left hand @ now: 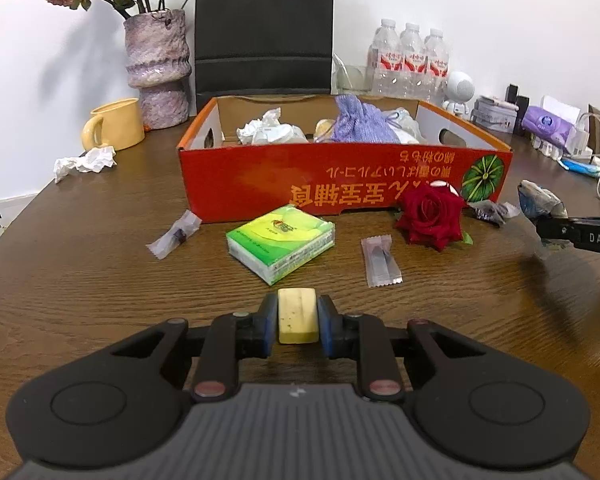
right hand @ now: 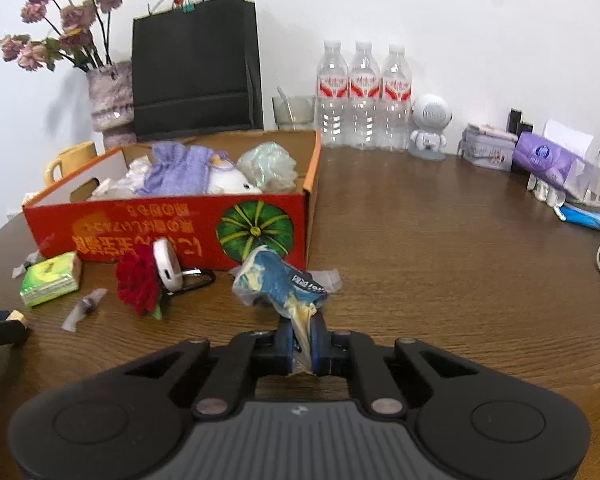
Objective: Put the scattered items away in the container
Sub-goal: 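Grasp the yellow soap bar with the left tool while the right tool grasps the blue snack packet, then drop the soap bar from the left tool while the right tool drops the snack packet into the box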
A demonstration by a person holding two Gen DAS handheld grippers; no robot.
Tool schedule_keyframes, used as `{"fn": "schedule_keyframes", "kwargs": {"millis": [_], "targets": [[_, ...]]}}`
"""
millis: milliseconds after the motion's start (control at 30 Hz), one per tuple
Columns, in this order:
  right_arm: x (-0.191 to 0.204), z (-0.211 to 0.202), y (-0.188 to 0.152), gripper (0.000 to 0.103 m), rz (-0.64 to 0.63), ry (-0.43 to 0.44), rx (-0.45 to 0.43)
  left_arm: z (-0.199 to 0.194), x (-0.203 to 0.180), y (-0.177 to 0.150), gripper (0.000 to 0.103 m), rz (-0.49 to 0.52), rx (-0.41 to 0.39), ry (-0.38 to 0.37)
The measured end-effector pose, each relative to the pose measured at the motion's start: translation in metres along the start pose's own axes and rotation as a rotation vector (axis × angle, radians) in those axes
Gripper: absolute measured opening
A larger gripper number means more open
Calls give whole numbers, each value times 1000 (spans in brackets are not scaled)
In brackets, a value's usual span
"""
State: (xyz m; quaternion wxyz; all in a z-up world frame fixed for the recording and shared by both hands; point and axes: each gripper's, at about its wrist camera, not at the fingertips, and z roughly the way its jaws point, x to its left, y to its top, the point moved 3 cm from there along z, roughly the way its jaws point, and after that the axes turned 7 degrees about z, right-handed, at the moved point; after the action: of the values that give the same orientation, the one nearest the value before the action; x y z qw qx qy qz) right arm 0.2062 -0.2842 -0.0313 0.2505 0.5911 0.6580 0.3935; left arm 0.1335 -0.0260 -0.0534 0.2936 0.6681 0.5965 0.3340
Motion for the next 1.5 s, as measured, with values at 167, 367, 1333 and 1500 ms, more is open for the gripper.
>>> {"fn": "schedule_keyframes", "kwargs": {"millis": [167, 367, 1333, 1500], "targets": [[5, -14, 2, 7, -7, 24, -24, -15, 6, 7, 22, -7, -35, 0], [21, -30, 30, 7, -36, 82, -91, -31, 22, 44, 22, -13, -124, -2], [63, 114, 105, 9, -148, 58, 225, 119, 39, 128, 22, -1, 95, 0], [61, 118, 107, 15, -136, 53, 238, 123, 35, 127, 22, 6, 103, -2]]}}
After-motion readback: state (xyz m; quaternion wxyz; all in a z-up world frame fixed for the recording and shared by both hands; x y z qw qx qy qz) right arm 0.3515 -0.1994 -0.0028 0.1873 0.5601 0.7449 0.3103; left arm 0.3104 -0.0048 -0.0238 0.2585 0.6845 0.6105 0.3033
